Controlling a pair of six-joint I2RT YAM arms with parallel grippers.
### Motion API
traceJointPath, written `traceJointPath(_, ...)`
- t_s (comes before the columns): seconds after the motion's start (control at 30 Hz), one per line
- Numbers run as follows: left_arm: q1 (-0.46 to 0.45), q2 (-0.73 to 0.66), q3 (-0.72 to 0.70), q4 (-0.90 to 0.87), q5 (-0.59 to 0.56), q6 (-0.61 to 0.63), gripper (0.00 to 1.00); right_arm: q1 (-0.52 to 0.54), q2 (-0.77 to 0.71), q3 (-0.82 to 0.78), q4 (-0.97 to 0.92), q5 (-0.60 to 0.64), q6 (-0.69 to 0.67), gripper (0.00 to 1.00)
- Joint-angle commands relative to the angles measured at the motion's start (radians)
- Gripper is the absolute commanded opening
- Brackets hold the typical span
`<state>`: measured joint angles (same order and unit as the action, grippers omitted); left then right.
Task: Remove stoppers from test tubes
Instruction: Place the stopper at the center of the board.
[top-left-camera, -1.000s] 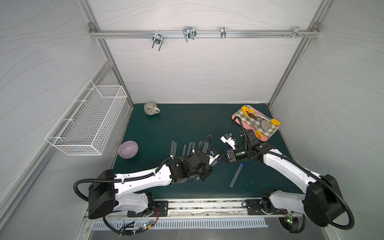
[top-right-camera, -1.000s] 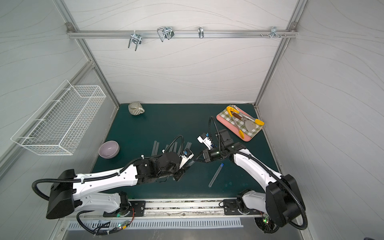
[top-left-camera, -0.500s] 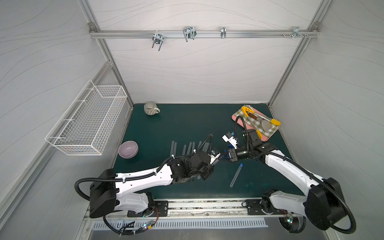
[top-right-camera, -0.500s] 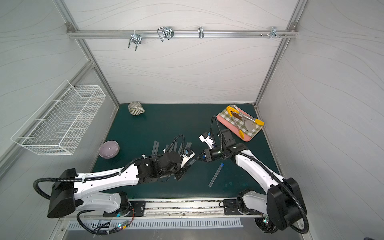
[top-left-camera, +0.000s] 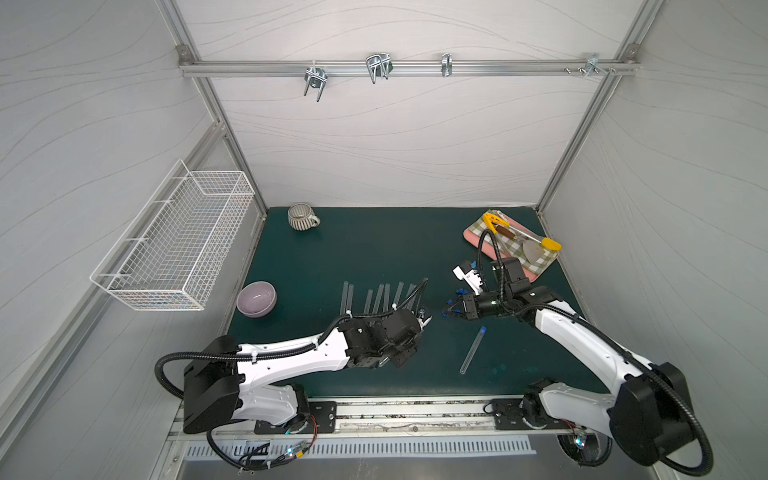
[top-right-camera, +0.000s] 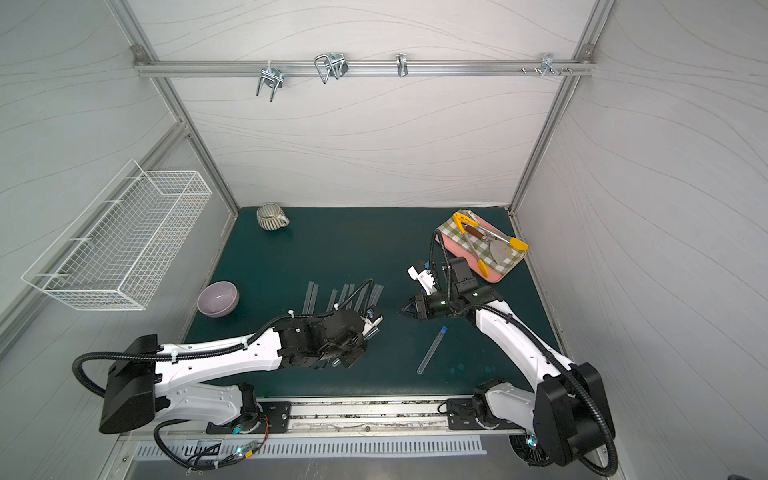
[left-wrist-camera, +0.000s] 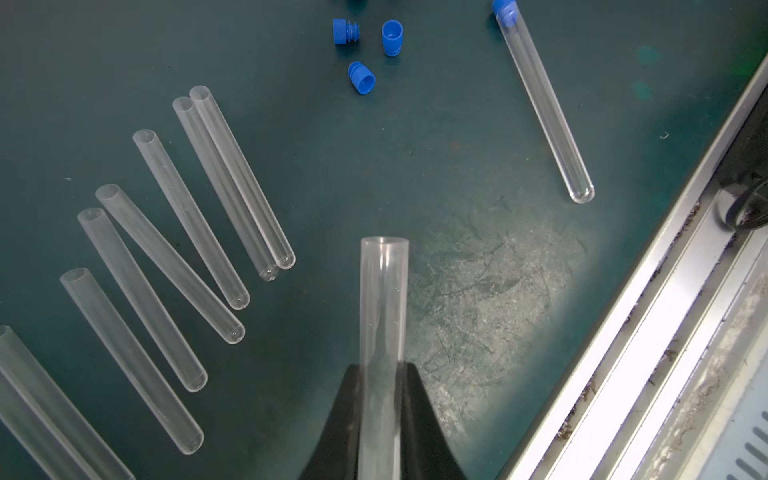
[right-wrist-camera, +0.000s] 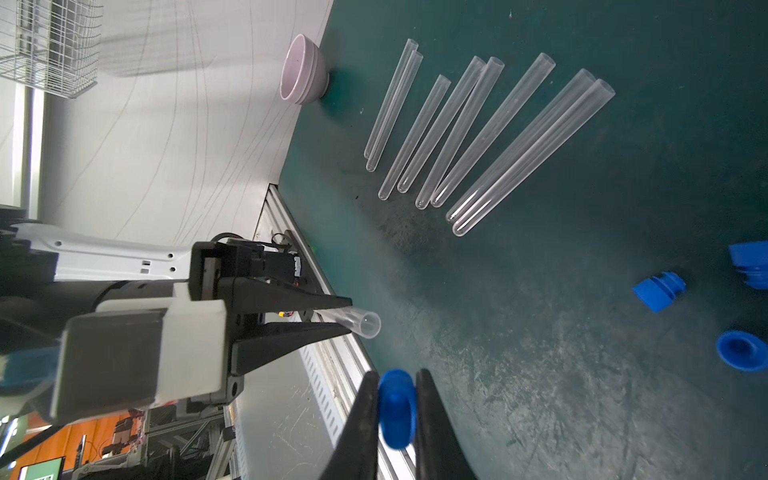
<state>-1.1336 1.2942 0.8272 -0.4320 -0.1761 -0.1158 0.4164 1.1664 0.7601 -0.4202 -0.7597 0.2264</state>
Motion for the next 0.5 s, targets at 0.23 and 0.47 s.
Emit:
traceJointPath(0.23,0.03,-0.042,0.013,0.022,-0.001,-0.057,0.04,-0.11,0.071,-0.05,-0.017,0.125,-0.041,0.13)
traceJointPath(0.47,0.083,0.003,0.059,0.082,0.042,-0.126,0.05,-0.114,0.148,-0.061,0.025,0.214,-0.035,0.14)
